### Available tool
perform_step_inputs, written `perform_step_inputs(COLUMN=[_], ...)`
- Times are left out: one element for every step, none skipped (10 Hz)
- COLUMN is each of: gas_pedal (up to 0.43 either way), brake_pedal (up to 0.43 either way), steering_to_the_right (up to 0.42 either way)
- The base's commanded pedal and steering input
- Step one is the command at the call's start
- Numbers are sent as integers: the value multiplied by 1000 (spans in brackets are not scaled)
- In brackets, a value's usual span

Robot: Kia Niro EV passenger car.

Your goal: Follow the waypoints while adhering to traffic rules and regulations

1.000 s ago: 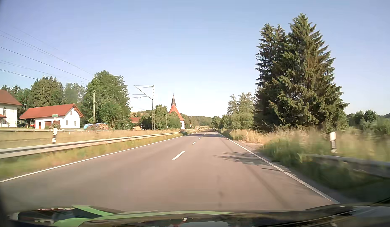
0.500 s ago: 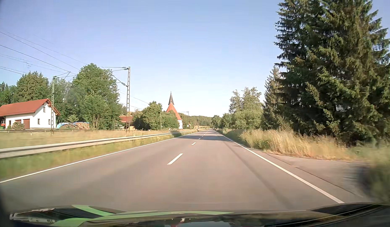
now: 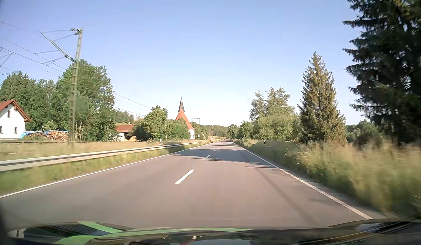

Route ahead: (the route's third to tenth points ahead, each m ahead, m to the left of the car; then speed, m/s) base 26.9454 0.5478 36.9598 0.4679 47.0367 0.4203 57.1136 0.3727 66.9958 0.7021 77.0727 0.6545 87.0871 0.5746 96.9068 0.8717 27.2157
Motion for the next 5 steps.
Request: perform_step_inputs(gas_pedal=[268,268,268,268,280], brake_pedal=[0,0,0,0,0], steering_to_the_right=[0,0,0,0,0])
